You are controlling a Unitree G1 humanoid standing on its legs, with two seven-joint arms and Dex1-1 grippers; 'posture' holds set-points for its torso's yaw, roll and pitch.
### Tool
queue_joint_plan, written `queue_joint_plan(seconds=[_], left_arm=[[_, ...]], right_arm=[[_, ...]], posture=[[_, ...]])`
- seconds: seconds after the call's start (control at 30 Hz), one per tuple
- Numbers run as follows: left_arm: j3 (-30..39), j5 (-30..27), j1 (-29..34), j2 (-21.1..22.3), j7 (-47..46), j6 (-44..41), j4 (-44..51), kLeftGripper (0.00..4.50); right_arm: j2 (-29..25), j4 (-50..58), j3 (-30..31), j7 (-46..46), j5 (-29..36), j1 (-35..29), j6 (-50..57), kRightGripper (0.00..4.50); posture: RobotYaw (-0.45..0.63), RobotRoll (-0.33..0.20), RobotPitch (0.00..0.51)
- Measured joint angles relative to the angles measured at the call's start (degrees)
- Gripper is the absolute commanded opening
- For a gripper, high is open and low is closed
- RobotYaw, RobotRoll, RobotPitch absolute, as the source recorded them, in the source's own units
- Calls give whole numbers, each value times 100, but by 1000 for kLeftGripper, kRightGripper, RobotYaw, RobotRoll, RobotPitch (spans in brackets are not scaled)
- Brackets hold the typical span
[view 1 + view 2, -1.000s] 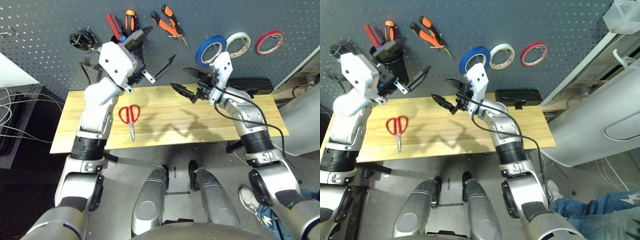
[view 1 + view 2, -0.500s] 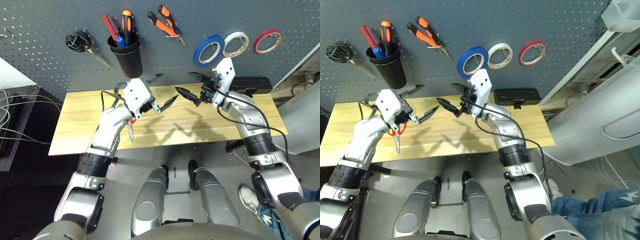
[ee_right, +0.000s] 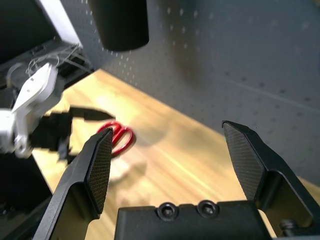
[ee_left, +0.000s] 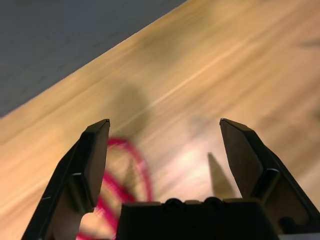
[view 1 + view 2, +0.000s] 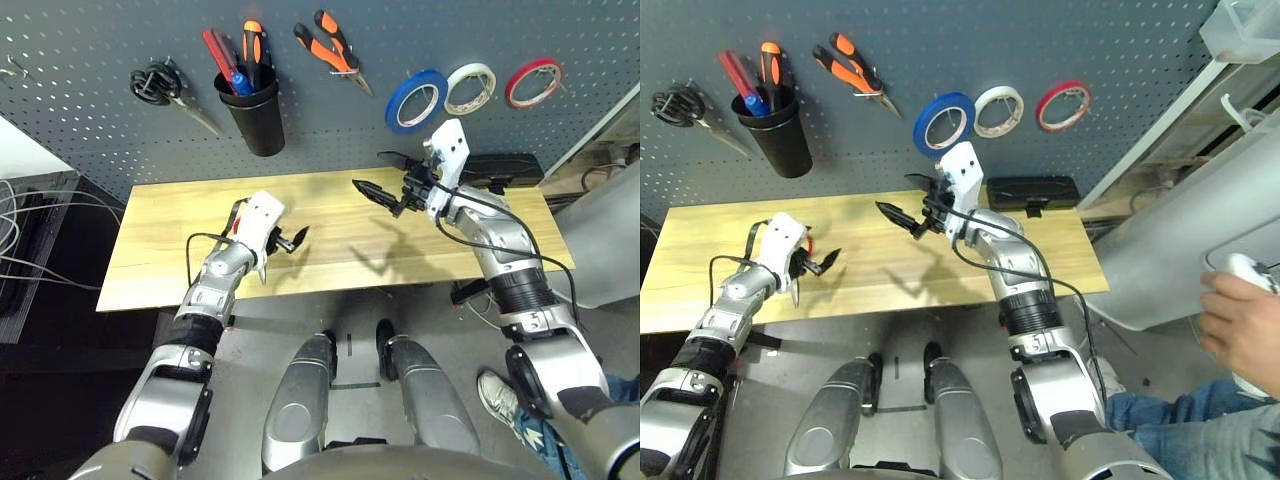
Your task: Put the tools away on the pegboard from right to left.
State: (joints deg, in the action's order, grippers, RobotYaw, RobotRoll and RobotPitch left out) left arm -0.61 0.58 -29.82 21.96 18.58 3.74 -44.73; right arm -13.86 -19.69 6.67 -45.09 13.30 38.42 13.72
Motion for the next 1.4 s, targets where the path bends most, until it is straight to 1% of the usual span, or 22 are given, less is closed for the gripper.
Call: queue_joint_plan(seconds=[0.07,0.13,0.2,0.27,0.47,0.57,0.73,0.97,1.2,1.3,1.4], left_arm=[[119,-16,-149,-15,-231,-78,-310,4485],[359,-58,-337,-9,-581,-204,-765,4485],[468,-86,-407,2,-752,-229,-981,4485],[589,-88,-506,7,-1045,-221,-1294,4485],[763,-92,-713,24,-1519,-218,-1745,4485],[817,-92,-733,40,-1626,-218,-1900,4485],[863,-91,-754,95,-1753,-219,-2059,4485],[869,-89,-759,105,-1814,-228,-2194,4485],[830,5,-830,114,-1832,-510,-2406,4485],[831,9,-920,132,-1804,-697,-2461,3910],[833,7,-943,131,-1745,-843,-2481,3013]], right_arm=[[5,-36,93,20,-89,-12,64,4500],[68,-282,142,116,-248,-10,72,4500],[136,-485,144,190,-320,9,52,4500],[362,-978,172,359,-493,178,-131,4500],[877,-2185,207,686,-804,655,-804,4500],[1026,-2614,264,693,-950,781,-1077,4500],[1150,-3026,296,593,-1062,848,-1468,4500],[1206,-3045,309,352,-1127,847,-1628,4500],[1283,-2217,396,-111,-1114,692,-1445,4500],[1286,-1812,499,-239,-1113,546,-1233,4500],[1285,-1577,543,-262,-1113,494,-1061,4500]], posture=[[116,0,278],[112,0,283],[108,0,287],[110,0,290],[123,0,300],[124,0,304],[118,0,307],[93,0,308],[77,0,308],[75,0,307],[75,0,307]])
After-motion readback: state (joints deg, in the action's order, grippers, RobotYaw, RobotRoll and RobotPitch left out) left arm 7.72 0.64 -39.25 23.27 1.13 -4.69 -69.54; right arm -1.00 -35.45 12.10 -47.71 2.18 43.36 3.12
